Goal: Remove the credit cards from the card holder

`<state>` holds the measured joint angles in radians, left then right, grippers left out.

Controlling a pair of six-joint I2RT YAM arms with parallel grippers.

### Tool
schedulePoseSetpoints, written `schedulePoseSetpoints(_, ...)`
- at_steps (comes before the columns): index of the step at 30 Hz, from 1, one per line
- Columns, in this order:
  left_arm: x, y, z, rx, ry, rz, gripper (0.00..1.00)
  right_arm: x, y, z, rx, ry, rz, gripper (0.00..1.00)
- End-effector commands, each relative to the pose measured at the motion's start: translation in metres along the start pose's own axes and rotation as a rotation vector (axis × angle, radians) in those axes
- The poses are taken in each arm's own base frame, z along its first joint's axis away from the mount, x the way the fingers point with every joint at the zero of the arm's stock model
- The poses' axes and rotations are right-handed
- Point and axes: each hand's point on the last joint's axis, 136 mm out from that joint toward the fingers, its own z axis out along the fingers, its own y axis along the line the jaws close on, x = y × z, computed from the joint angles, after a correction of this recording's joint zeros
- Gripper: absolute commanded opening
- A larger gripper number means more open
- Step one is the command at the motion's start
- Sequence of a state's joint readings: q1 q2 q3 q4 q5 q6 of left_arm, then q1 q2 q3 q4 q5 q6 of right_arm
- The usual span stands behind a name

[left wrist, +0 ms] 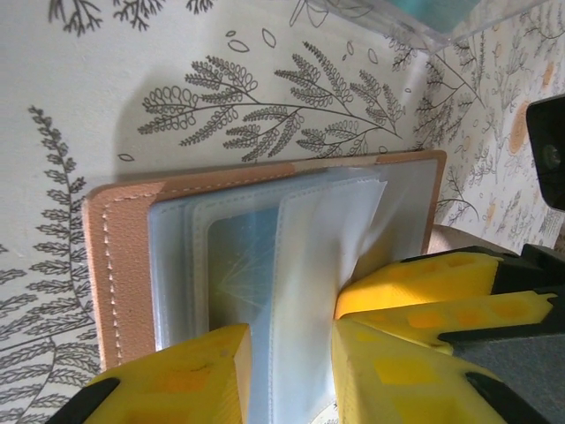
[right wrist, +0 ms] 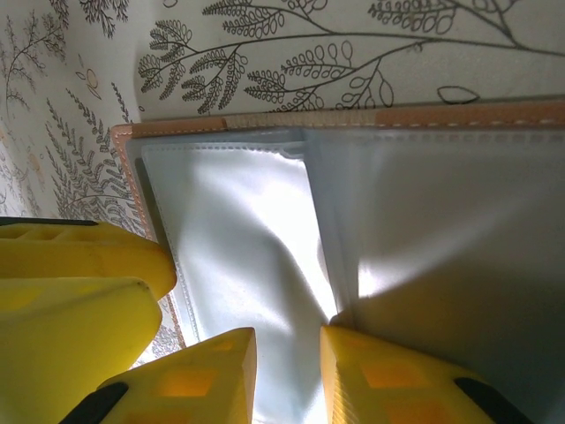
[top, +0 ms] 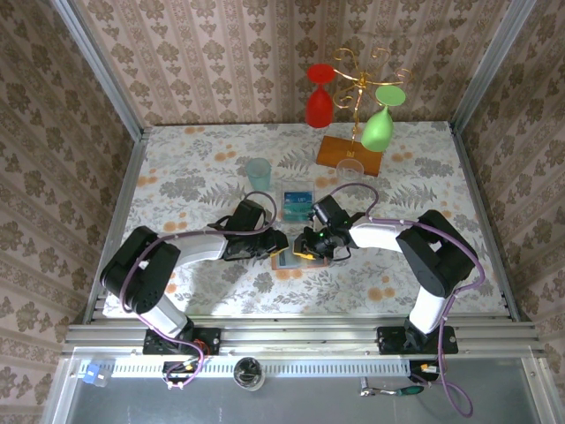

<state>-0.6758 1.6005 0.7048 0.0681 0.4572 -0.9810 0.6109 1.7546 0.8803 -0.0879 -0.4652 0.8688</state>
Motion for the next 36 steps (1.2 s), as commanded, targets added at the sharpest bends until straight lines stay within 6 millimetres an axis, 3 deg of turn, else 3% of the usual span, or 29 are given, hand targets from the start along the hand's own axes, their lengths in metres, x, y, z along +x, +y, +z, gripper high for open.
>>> schedulePoseSetpoints(1, 0.005, -0.004, 0.004, 0.010, 0.028, -0.007, 0.30, 0.003, 0.002, -0.005, -0.016, 0.005, 0.014, 0.26)
schedulePoseSetpoints(15, 0.003, -0.016, 0.001, 0.043, 0.023, 0.002, 0.23, 0.002, 0.009, -0.013, -0.037, -0.013, 0.004, 0.26)
schedulePoseSetpoints(27, -0.001, -0.035, -0.008, 0.069, 0.011, 0.022, 0.23, -0.010, 0.015, -0.047, -0.042, -0.102, -0.011, 0.27)
schedulePoseSetpoints(36, -0.001, -0.051, 0.002, 0.083, 0.026, 0.045, 0.24, -0.013, 0.006, -0.068, -0.039, -0.145, 0.001, 0.27)
